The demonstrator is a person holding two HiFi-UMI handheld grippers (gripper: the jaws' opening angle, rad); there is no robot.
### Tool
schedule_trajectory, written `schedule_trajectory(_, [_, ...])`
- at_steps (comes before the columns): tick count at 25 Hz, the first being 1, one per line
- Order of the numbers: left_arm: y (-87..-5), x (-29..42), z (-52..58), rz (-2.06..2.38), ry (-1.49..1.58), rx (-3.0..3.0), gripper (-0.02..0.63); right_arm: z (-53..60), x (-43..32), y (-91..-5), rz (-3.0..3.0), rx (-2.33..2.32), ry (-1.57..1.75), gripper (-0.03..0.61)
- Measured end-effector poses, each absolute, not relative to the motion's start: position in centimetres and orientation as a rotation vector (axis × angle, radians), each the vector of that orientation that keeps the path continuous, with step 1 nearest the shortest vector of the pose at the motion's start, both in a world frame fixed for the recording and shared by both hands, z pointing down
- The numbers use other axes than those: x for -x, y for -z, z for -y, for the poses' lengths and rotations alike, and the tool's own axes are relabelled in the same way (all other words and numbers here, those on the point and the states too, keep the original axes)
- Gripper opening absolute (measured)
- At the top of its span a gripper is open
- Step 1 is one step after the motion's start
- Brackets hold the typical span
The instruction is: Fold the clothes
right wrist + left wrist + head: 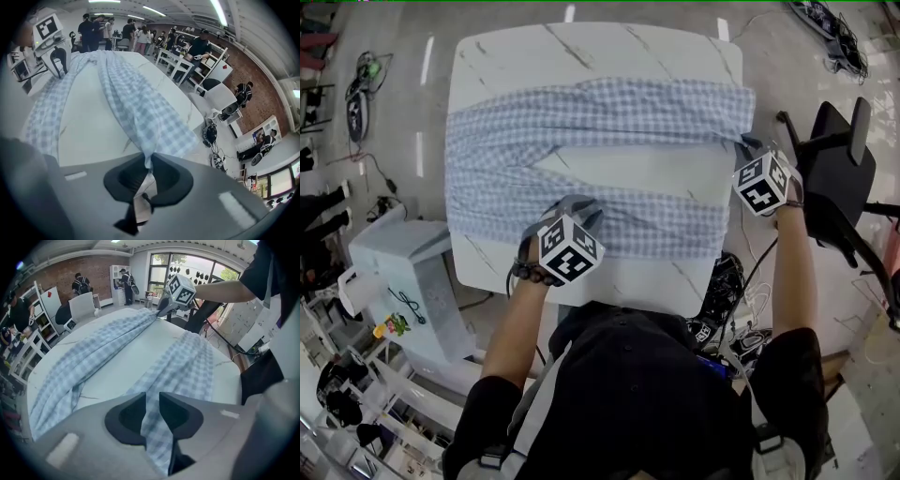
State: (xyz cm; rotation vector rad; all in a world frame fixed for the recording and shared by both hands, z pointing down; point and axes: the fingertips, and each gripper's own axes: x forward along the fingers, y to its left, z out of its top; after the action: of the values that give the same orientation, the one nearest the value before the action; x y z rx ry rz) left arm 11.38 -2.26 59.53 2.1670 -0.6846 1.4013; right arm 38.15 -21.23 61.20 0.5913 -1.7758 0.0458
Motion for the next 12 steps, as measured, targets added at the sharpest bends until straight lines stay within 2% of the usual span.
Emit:
schedule_trajectory(9, [-59.7,-15.1,1.8,0.577,-1.416,-2.212,0.098,20.8,-39.9,-61.3,1.798,-0.621,-0.048,0.029])
schedule_trajectory(12, [-59.8,-15.4,2.1,0.57,-1.413,-2.218,0.098,20.0,-39.4,-61.4,1.816,-0.577,-0.047,0.094])
